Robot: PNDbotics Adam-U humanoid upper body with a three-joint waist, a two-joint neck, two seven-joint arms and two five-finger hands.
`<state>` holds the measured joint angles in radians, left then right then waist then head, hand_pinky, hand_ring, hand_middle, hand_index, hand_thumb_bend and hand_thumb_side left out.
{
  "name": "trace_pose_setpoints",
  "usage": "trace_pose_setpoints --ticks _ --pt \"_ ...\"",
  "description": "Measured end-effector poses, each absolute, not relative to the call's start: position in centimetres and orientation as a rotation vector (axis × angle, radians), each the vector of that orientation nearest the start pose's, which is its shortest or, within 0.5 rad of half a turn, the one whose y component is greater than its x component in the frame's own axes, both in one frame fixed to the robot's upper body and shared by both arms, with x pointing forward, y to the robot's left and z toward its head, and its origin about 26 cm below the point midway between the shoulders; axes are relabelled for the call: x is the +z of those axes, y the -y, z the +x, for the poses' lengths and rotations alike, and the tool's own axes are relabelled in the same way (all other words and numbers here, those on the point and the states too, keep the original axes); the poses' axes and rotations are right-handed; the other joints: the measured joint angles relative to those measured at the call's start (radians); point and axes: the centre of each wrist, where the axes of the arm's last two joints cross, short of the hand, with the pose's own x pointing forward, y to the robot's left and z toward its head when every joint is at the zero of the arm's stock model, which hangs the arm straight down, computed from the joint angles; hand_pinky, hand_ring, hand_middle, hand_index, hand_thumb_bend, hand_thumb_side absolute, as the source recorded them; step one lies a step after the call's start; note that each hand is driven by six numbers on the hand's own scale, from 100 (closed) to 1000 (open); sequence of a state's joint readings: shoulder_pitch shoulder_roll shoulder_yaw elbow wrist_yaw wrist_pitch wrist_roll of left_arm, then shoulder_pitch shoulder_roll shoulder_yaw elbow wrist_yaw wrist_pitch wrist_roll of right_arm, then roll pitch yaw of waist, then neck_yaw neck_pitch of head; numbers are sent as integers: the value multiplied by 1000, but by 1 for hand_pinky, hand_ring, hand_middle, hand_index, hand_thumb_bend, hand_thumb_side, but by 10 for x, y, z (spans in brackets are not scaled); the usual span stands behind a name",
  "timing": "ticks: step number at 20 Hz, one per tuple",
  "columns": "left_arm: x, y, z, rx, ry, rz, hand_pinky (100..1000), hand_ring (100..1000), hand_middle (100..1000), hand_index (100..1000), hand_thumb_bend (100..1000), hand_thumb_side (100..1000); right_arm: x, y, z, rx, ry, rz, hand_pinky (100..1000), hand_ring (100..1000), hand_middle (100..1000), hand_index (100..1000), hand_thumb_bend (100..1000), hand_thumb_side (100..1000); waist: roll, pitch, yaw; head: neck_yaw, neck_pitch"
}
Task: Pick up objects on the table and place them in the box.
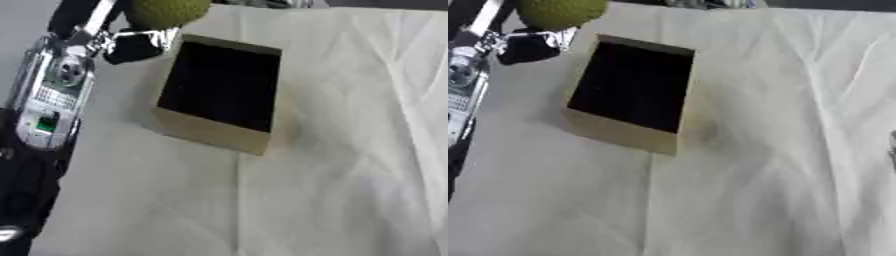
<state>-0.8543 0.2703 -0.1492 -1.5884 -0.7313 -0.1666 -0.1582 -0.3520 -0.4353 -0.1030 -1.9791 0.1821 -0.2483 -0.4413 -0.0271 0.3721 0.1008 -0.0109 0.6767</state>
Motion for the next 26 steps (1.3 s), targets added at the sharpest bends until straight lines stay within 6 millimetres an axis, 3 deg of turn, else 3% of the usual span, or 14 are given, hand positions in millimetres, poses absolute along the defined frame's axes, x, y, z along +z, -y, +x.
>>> trace_pose_setpoints --ticks 5,8,13,17,19,21,26 --pt "277 -167 395 1553 -3010 -1021 473 469 382 548 100 100 232 296 304 -30 -3436 859 848 806 751 805 100 647 0 0 0 0 0" --pt "269 -166 398 1610 -3000 -1031 522 498 416 588 185 100 233 295 304 -30 -3434 856 848 806 751 804 100 647 0 0 -9 -1 0" --pt "239 -160 412 1882 -2936 -1062 577 545 464 649 294 100 233 295 304 -29 -3433 853 848 807 751 804 100 645 3 0 -15 -7 0" --pt "223 -160 422 2042 -2850 -1070 649 629 541 736 396 171 233 295 304 -27 -3434 853 848 806 751 804 100 644 5 0 -18 -11 0" --pt "218 -161 426 2102 -2807 -1066 753 753 673 828 493 280 233 295 304 -26 -3434 853 848 806 751 804 100 643 6 0 -19 -14 0" --pt "214 -162 428 2163 -2756 -1060 818 820 762 868 573 376 233 295 304 -24 -3435 851 848 806 751 804 100 642 7 -2 -20 -17 0" --pt "211 -163 430 2267 -2666 -1019 856 853 801 903 687 486 232 294 304 -17 -3437 849 848 806 751 804 100 643 7 -4 -22 -21 0"
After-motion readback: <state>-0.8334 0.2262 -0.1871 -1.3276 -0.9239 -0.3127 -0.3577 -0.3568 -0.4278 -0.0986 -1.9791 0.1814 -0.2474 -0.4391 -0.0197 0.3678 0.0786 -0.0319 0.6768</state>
